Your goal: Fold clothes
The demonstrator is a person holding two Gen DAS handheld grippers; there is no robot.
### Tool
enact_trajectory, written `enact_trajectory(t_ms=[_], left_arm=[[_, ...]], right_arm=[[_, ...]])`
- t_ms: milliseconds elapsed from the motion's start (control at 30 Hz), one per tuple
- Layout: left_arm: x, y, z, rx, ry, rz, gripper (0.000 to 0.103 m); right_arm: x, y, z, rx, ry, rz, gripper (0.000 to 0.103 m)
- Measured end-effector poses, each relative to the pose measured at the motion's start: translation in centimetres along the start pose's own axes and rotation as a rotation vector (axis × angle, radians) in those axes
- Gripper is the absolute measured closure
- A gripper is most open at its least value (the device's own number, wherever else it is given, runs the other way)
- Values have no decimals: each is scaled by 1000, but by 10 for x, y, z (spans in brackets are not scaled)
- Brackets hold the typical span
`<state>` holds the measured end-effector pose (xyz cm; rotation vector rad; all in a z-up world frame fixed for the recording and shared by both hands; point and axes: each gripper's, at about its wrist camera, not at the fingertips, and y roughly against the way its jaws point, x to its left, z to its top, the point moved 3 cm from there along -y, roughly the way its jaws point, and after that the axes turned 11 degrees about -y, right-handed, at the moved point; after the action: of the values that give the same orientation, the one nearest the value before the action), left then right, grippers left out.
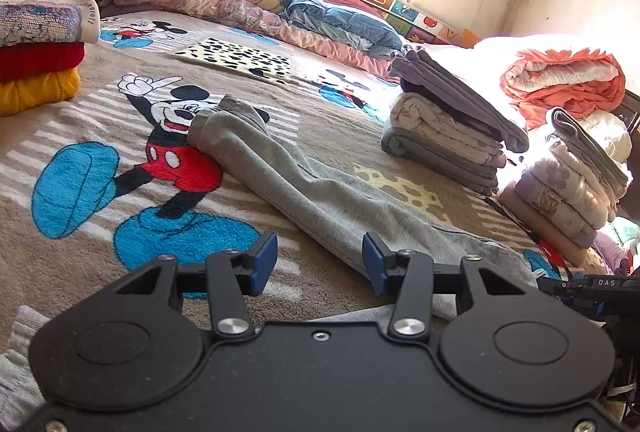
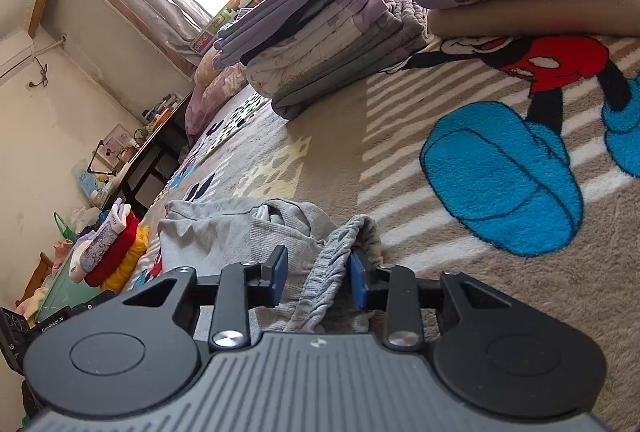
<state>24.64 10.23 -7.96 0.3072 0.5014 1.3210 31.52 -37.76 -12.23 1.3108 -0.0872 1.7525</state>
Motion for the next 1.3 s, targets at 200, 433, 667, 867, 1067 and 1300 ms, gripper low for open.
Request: enact_trajectory(t_ms=[200,433,667,867,1067,1300], left_arm=[[-1,-4,-2,10,2,0,58],[0,-7,-6,23,5,1,58],[3,-11,-8,35,21,3,58],[5,-15,-8,40,33,2,58],[1,-18,-9,41,25,3,58],[-1,-23,-11,47,21,15,58]], right_arm=[[1,6,4,-47,13,22,95],[-8,9,12,-85,0,-15,95],[-23,6,13,-90,-84,-13,95],[-22,4,11,-63,-92,42,89],[0,16,12,-25,-52,244,65],[46,27,-20,11,325,129,45]])
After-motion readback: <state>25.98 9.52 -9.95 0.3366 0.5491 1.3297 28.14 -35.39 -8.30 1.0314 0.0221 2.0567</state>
